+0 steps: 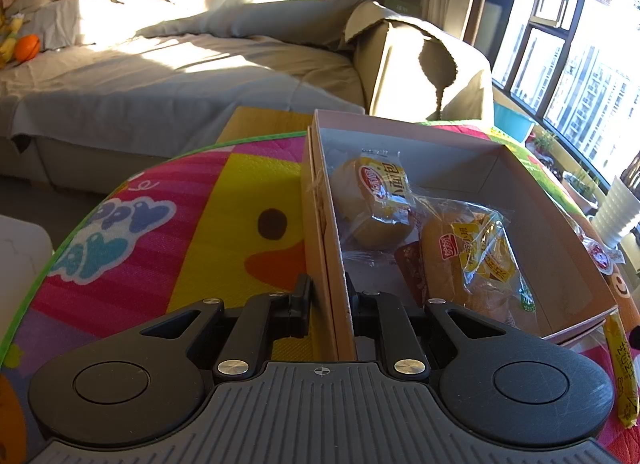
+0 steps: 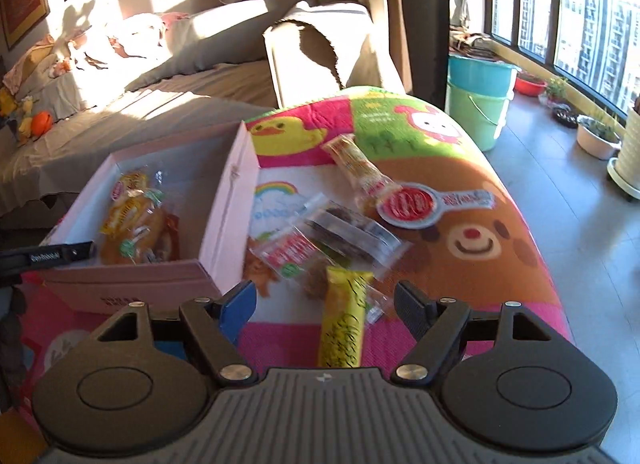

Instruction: Organize objects

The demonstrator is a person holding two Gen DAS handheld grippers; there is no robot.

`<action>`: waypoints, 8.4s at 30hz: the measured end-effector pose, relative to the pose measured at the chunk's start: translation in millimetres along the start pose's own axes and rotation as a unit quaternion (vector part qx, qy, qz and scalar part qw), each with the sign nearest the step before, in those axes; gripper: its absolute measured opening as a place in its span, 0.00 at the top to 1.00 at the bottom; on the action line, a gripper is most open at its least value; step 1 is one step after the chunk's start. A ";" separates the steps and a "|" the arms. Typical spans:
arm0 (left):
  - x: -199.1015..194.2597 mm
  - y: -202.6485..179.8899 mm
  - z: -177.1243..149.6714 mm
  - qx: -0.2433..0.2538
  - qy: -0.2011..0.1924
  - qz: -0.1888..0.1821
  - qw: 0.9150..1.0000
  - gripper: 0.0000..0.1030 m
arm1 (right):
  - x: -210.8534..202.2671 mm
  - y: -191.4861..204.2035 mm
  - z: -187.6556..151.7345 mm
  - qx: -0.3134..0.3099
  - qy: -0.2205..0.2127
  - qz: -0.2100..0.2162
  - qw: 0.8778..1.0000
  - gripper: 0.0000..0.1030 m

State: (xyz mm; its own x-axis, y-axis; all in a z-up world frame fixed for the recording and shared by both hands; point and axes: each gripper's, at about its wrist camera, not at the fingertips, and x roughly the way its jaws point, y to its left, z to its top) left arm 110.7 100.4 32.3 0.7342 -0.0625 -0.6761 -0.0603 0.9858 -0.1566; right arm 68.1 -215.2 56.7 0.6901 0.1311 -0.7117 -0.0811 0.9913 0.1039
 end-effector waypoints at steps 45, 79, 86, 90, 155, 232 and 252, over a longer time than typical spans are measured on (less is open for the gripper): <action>2.4 1.9 -0.7 0.004 0.005 0.005 1.000 0.85 | 32.3 -24.3 87.9 -0.045 -0.016 -0.005 0.999 0.72; 0.5 2.9 -2.6 -0.004 0.001 0.007 1.000 0.85 | 17.7 3.7 -22.2 -0.032 0.054 -0.015 0.998 0.74; -0.1 4.4 -3.7 0.002 -0.001 0.005 1.000 0.85 | -26.5 8.6 -19.0 -0.034 0.064 0.027 0.997 0.80; 0.4 5.1 -3.2 0.000 0.000 0.001 1.000 0.85 | -58.5 26.0 -5.3 -0.049 0.066 0.069 0.994 0.80; 6.8 5.0 0.0 -0.001 0.002 0.006 1.000 0.87 | 9.1 50.9 -38.5 -0.120 0.060 0.027 0.991 0.48; 3.6 3.8 -4.5 0.000 0.003 0.000 1.000 0.86 | -3.4 39.5 69.2 -0.061 -0.081 0.017 0.995 0.64; 2.4 2.2 -4.9 0.008 0.006 0.006 1.000 0.86 | 61.9 7.9 15.7 -0.108 0.020 0.034 0.993 0.45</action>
State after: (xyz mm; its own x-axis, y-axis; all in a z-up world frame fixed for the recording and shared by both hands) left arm 109.0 101.7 26.9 0.7248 -0.0532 -0.6869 -0.0577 0.9888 -0.1375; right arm 121.4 -199.5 24.3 0.6485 0.1944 -0.7360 -0.2829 0.9591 0.0040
